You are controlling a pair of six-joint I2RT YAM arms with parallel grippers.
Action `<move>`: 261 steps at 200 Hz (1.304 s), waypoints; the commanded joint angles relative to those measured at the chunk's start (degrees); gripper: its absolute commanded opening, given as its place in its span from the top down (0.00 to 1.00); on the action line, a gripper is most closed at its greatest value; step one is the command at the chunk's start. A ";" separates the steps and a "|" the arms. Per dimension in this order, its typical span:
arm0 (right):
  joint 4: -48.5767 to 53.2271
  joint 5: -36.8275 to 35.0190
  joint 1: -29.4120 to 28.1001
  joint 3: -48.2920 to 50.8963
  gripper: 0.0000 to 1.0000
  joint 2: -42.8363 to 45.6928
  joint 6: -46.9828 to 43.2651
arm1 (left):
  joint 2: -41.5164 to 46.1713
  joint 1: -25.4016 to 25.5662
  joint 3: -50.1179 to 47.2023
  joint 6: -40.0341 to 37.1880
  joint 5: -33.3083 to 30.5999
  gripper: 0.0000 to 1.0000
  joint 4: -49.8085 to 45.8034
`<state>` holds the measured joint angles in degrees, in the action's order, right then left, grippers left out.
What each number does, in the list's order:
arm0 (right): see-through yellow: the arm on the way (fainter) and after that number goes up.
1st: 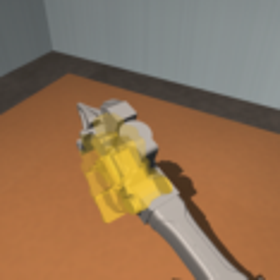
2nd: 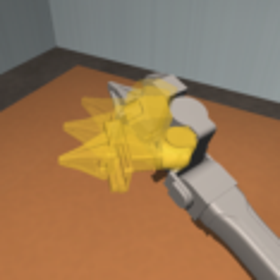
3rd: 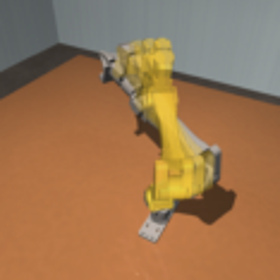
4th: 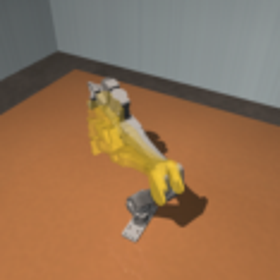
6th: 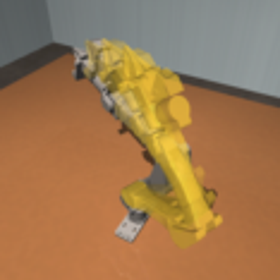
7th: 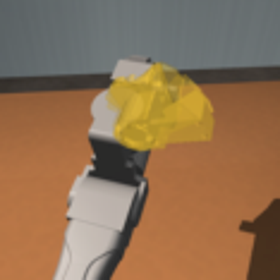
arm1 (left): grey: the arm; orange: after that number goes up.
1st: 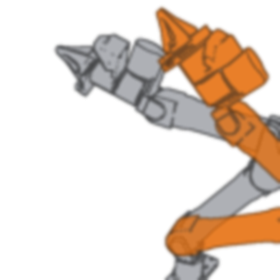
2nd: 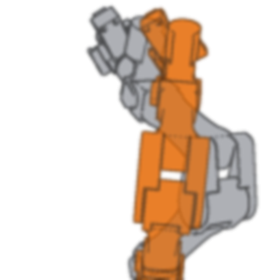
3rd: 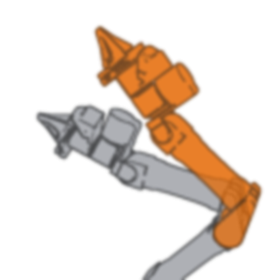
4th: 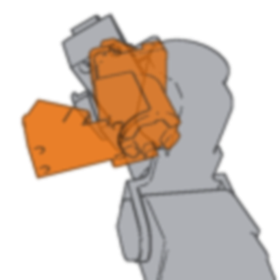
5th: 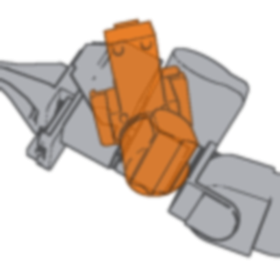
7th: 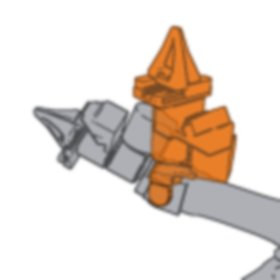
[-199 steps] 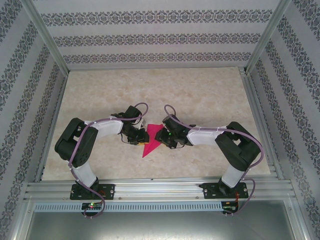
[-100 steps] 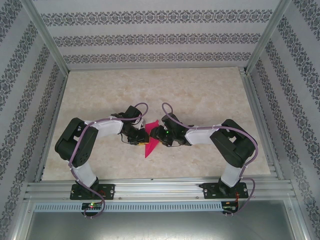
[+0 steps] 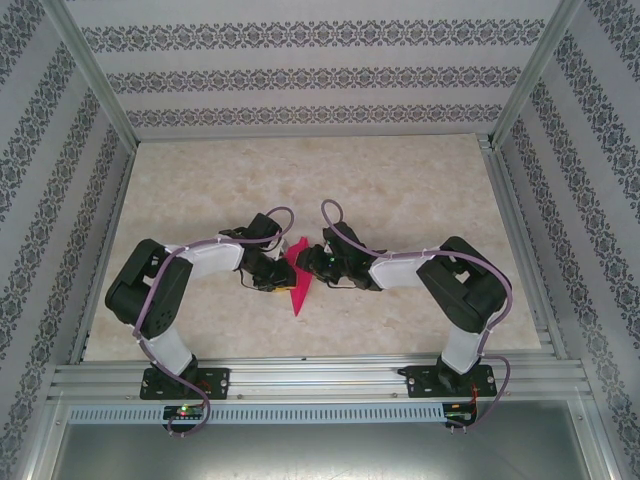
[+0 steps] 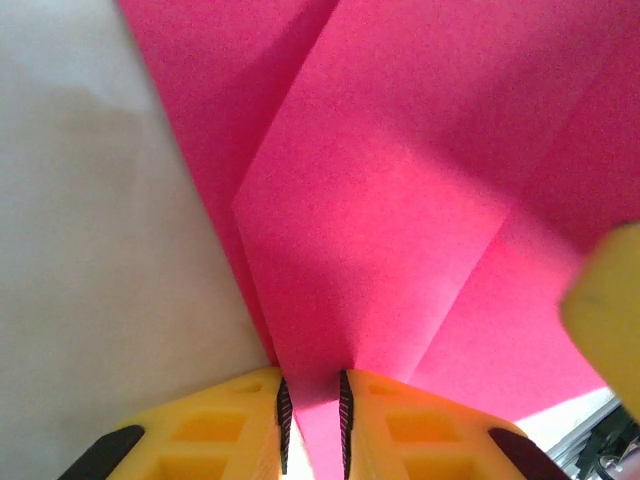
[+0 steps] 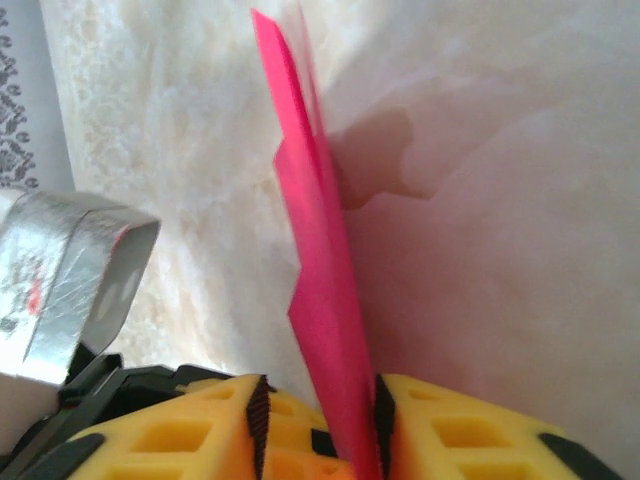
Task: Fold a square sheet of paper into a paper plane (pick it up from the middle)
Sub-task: Turn over the paper at the center of the table.
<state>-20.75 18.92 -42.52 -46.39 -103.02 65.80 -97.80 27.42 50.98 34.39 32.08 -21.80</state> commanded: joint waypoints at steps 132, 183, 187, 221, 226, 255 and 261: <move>52.97 -21.40 0.93 -19.54 0.93 10.74 -30.47 | 24.87 0.04 -7.04 6.62 -24.81 0.71 -5.99; 92.93 -54.76 -5.03 -41.13 0.95 -2.22 -33.71 | 37.63 -2.39 -11.41 12.01 -38.15 0.67 -9.80; 93.96 -55.06 -5.52 -42.35 0.95 -3.74 -33.48 | 38.29 -2.53 -11.56 12.41 -39.01 0.67 -10.39; 96.73 -53.92 -11.53 -53.39 0.92 -16.93 -31.85 | 44.34 -3.08 -12.24 13.83 -44.00 0.64 -14.01; 96.61 -52.93 -12.26 -55.05 0.92 -18.94 -31.72 | 45.09 -3.07 -12.35 13.70 -44.26 0.63 -14.12; 93.79 -45.25 -14.64 -62.61 0.84 -26.65 -30.69 | 48.09 -3.49 -13.21 13.79 -44.40 0.62 -15.08; 92.39 -42.74 -14.78 -63.09 0.83 -27.12 -30.48 | 48.51 -3.50 -13.34 13.89 -44.27 0.62 -15.23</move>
<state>70.50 -29.36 -56.18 -104.84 -128.40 34.35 -51.13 24.97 38.79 46.92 -9.58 -33.28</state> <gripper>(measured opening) 0.152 0.380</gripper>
